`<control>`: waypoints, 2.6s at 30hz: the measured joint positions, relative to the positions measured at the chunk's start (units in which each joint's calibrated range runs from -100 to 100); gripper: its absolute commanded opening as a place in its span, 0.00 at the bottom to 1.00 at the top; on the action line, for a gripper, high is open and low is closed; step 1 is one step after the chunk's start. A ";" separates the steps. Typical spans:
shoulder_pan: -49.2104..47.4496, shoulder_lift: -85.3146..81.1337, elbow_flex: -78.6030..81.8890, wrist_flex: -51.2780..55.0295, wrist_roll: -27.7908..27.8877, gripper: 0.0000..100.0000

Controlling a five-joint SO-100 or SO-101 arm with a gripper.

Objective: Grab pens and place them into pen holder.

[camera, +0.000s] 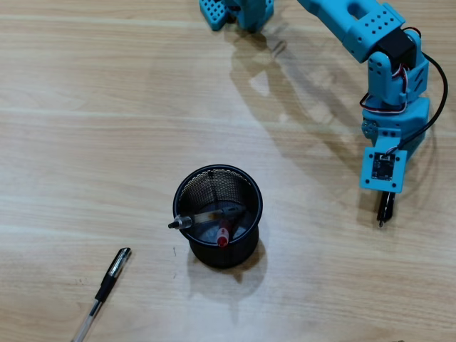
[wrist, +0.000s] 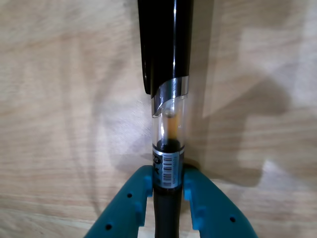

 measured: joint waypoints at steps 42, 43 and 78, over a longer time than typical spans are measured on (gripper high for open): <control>35.06 -71.62 54.75 -39.71 30.01 0.02; 35.73 -70.69 54.75 -44.28 30.12 0.02; 44.59 -41.80 54.84 -81.66 31.94 0.13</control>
